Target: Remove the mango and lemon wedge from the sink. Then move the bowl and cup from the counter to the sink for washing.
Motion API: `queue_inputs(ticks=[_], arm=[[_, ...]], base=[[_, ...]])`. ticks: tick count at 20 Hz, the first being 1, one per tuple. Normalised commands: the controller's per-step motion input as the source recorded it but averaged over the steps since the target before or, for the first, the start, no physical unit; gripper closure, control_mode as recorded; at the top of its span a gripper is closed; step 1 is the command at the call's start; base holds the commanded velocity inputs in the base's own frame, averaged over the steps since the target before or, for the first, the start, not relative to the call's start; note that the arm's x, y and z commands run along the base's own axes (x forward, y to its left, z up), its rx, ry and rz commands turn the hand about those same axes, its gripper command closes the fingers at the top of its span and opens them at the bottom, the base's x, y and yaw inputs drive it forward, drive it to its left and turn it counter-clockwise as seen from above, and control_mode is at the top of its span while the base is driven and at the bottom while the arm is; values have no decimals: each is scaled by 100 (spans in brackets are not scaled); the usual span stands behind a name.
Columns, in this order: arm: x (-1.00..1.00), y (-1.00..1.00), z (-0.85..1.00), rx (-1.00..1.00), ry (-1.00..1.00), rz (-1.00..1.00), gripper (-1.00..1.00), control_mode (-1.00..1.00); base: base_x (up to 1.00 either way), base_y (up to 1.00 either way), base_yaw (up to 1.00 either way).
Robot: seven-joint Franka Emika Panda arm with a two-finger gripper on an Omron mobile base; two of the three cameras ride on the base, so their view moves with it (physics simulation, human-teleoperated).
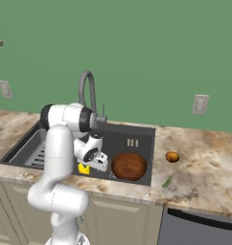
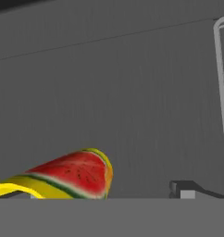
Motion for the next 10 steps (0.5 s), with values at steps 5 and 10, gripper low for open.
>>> queue_inputs(ticks=[5,10], arm=[[-22,13,1,0,-8,0,-100,-100],[-7,9,8,0,-5,0,-100,-100]], base=[[0,0,0],[0,0,0]])
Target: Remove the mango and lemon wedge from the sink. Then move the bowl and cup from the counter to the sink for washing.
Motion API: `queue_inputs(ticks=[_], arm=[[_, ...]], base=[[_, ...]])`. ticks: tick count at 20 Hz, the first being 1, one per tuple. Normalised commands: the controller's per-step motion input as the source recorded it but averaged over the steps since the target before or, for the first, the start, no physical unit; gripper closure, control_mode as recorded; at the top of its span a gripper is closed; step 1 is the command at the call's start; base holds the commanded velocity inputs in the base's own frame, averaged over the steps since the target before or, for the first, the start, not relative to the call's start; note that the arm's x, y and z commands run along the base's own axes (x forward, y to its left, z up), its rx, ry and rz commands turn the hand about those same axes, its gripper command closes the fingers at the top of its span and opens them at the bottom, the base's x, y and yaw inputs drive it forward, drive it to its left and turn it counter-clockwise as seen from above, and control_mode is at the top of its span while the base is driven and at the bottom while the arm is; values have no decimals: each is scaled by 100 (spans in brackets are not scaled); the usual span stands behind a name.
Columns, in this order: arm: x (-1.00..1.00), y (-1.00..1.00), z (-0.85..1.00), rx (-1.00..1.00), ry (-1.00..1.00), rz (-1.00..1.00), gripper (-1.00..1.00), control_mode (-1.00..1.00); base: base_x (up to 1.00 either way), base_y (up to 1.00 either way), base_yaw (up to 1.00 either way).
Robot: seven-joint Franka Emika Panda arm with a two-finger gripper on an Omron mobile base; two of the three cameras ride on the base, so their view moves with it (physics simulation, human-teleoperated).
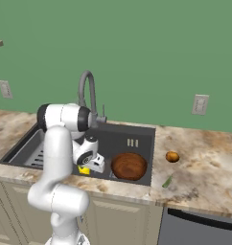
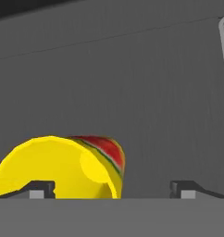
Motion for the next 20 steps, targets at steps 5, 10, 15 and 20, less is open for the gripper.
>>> queue_inputs(ticks=[5,10,15,20], arm=[[-1,8,18,0,-6,0,-100,-100],[0,1,26,0,-4,0,-100,-100],[-7,0,25,0,-3,0,-100,-100],[-6,0,27,0,-5,0,-100,-100]], base=[[0,0,0],[0,0,0],[0,0,0],[0,0,0]])
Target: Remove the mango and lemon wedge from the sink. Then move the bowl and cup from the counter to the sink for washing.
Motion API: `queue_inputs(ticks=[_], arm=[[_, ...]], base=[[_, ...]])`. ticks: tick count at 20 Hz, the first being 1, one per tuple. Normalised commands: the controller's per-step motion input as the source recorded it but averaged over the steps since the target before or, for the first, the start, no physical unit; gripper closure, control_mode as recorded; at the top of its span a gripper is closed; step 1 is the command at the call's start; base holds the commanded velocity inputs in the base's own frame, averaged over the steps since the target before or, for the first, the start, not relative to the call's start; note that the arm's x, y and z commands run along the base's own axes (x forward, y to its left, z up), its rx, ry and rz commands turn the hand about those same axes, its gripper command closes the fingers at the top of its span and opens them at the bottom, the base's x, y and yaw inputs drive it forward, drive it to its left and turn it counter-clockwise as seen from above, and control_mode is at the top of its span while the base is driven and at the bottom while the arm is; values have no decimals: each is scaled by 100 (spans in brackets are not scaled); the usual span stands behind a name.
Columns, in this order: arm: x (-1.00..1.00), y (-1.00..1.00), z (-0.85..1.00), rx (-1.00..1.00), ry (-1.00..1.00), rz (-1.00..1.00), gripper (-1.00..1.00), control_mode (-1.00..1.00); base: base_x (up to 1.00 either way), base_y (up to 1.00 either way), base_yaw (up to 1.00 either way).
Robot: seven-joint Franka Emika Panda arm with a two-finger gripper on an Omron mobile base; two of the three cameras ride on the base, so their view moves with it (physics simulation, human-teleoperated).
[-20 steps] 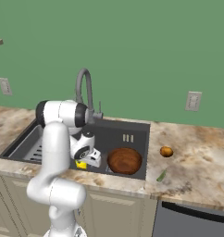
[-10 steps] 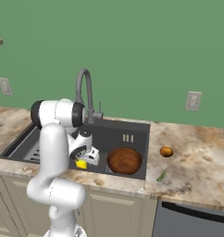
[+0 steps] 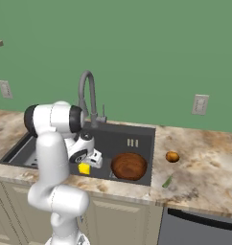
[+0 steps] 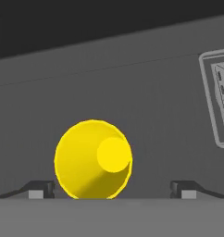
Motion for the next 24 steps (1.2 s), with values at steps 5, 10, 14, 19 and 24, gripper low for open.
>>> queue_inputs(ticks=[5,10,14,19,24], arm=[[-6,0,30,0,-4,0,-100,-100],[-10,0,26,0,-2,0,-100,-100],[-14,-2,17,0,-1,0,-100,-100],[-13,-4,24,0,0,0,-100,-100],[-10,-1,30,0,-1,0,-100,-100]], base=[[0,0,0],[0,0,0],[0,0,0],[0,0,0],[0,0,0]])
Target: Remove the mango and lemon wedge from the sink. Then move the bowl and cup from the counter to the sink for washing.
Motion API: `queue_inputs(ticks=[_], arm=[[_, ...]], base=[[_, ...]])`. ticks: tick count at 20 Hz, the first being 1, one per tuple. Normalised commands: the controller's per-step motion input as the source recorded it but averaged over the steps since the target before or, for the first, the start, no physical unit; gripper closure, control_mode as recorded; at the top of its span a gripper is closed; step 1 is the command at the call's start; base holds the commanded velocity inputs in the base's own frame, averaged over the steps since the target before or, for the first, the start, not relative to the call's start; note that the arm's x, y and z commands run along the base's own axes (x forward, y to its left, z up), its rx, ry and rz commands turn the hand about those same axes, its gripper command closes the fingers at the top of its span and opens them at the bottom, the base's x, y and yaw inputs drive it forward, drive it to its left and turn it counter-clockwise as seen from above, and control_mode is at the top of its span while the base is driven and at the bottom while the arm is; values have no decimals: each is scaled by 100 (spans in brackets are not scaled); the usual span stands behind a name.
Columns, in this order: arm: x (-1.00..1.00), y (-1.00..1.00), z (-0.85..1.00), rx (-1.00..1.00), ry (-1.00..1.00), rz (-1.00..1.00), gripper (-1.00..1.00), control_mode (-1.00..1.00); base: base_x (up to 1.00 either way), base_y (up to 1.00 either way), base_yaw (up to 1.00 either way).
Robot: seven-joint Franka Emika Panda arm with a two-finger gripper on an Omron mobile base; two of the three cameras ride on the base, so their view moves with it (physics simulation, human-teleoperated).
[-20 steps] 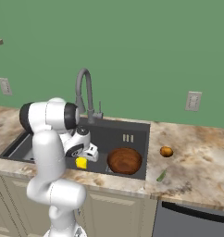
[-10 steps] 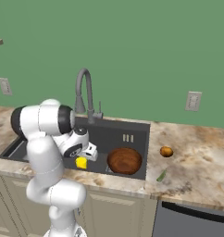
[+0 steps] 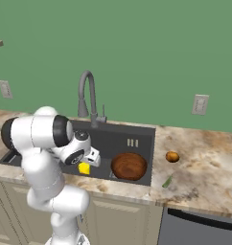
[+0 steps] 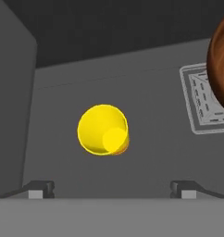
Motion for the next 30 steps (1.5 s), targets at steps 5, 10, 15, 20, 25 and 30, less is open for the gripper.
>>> queue_inputs(ticks=[5,10,15,20,25,30], arm=[[-9,0,33,0,-5,0,-100,-100],[-12,0,34,0,-4,0,-100,-100],[-14,0,33,0,-4,0,-100,-100],[-11,0,36,0,-3,0,-100,-100],[-10,-1,38,-1,0,0,-100,-100],[-16,-2,33,-3,0,0,-100,-100]], base=[[0,0,0],[0,0,0],[0,0,0],[0,0,0],[0,0,0],[0,0,0]])
